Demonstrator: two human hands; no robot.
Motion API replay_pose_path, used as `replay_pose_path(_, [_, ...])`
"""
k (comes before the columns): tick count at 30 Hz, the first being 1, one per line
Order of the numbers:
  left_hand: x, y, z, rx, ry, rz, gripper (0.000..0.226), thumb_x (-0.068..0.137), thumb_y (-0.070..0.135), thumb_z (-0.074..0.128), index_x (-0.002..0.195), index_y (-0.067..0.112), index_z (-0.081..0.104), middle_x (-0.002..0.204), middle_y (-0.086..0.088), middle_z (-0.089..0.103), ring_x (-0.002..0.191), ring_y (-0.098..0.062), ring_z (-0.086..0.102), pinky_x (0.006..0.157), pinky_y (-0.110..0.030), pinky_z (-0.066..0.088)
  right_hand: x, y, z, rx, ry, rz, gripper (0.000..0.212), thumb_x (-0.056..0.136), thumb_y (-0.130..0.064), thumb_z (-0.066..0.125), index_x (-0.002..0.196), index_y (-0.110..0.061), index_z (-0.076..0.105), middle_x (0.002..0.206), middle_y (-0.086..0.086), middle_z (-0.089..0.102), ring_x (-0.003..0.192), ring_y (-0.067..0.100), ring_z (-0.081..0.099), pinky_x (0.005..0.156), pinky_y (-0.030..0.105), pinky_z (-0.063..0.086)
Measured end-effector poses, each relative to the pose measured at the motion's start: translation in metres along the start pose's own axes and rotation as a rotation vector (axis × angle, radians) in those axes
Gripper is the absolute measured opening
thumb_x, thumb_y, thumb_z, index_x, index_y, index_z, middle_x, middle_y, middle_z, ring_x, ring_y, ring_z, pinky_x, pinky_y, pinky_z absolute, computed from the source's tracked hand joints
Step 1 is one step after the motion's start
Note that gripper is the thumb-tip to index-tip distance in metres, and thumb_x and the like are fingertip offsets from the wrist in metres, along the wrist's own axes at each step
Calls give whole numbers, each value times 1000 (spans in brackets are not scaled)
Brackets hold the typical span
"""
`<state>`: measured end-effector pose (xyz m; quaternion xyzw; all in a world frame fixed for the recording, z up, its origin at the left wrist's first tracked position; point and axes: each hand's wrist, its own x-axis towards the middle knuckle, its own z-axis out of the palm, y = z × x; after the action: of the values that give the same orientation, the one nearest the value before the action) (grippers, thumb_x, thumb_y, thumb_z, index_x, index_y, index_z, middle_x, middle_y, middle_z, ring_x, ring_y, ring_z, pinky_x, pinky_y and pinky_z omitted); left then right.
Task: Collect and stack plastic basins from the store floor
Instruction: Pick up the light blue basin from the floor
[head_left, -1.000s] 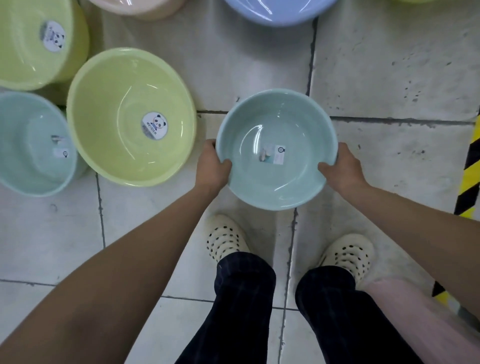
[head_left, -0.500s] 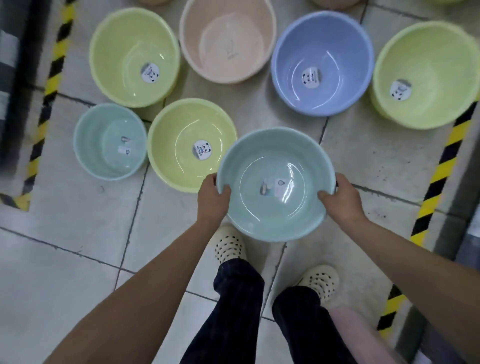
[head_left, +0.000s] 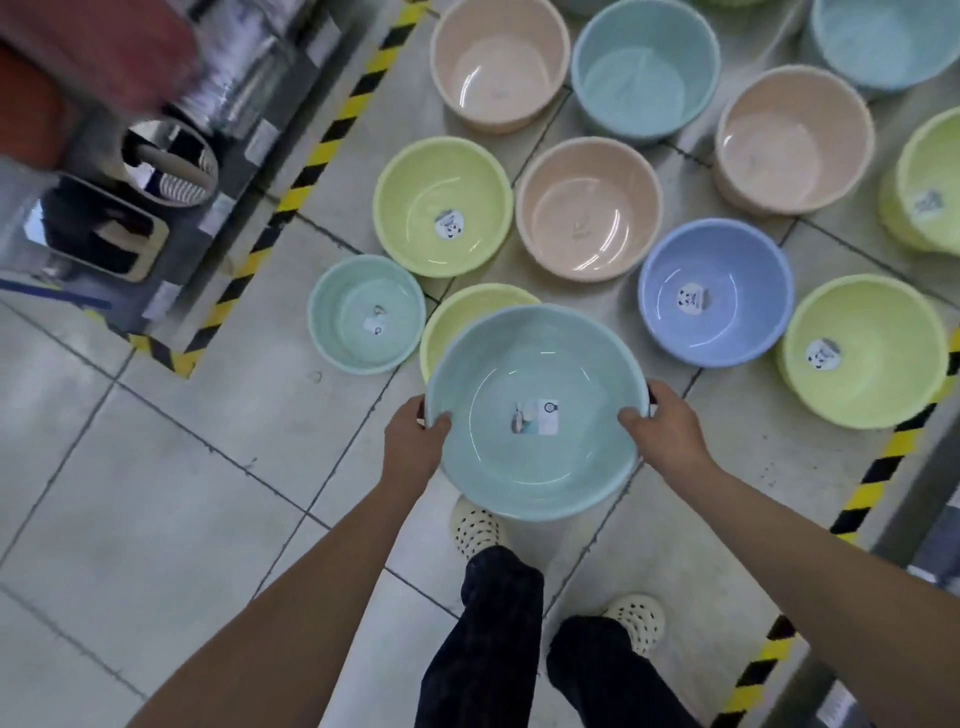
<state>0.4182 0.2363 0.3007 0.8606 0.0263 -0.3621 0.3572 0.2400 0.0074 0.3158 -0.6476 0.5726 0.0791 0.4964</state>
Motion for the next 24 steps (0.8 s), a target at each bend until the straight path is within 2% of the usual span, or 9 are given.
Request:
replay_pose_path(4, [4, 11, -27, -10, 30, -15, 21, 94, 9, 67, 115, 7, 67, 88, 2, 64, 80, -18, 60, 57, -8, 43, 0, -32, 11, -14, -15, -24, 34, 88, -6, 63, 122, -10, 64, 99, 9, 67, 92, 32, 66, 78, 35, 52])
replay_pose_path(7, [10, 19, -40, -37, 66, -38, 25, 93, 6, 66, 118, 4, 67, 98, -6, 65, 85, -22, 60, 56, -3, 42, 6, -56, 17, -30, -49, -25, 32, 90, -5, 60, 122, -10, 63, 101, 8, 66, 90, 28, 63, 67, 28, 48])
replay_pose_path(10, [20, 24, -54, -73, 112, -94, 24, 91, 3, 66, 115, 3, 69, 96, -6, 66, 80, -20, 60, 56, -4, 41, 17, -80, 31, -72, -97, -24, 29, 90, -3, 59, 119, -9, 63, 95, 5, 63, 87, 25, 60, 58, 20, 42])
replay_pose_path(12, [28, 27, -65, -140, 153, -130, 25, 91, 1, 65, 114, 9, 70, 90, -1, 66, 74, -14, 60, 57, -4, 42, 26, -99, 43, -104, -152, -21, 27, 90, -5, 59, 116, -10, 62, 91, 1, 62, 88, 29, 62, 59, 24, 43])
replay_pose_path(13, [33, 28, -71, -176, 174, -152, 26, 91, 2, 65, 115, 12, 70, 90, 0, 66, 76, -15, 61, 60, -7, 44, 32, -109, 51, -118, -185, -30, 26, 90, -6, 58, 115, -12, 61, 90, -1, 62, 89, 31, 63, 61, 26, 45])
replay_pose_path(15, [44, 24, -83, -238, 212, -236, 27, 91, 6, 66, 117, 11, 71, 94, 0, 69, 85, -22, 65, 73, -23, 52, 43, -128, 65, -148, -232, -40, 25, 89, -7, 58, 112, -16, 59, 92, 1, 64, 88, 32, 64, 62, 29, 47])
replay_pose_path(18, [59, 16, -101, -357, 260, -350, 30, 88, 8, 67, 117, 13, 73, 95, -2, 73, 92, -27, 69, 86, -39, 58, 55, -157, 87, -165, -312, -61, 32, 87, -4, 58, 117, -17, 59, 101, 5, 65, 88, 29, 65, 63, 37, 56])
replay_pose_path(21, [72, 6, -118, -419, 302, -382, 35, 87, 5, 66, 120, 13, 72, 93, -2, 72, 87, -26, 66, 88, -42, 57, 70, -178, 111, -243, -361, -88, 30, 86, -3, 61, 114, -14, 59, 103, 8, 66, 81, 28, 65, 56, 34, 55])
replay_pose_path(24, [88, -10, -128, -422, 324, -394, 39, 88, 3, 63, 125, 11, 70, 93, -3, 70, 89, -27, 66, 87, -39, 56, 83, -192, 140, -310, -364, -96, 28, 84, -5, 63, 112, -10, 64, 96, 7, 68, 72, 25, 63, 54, 32, 54])
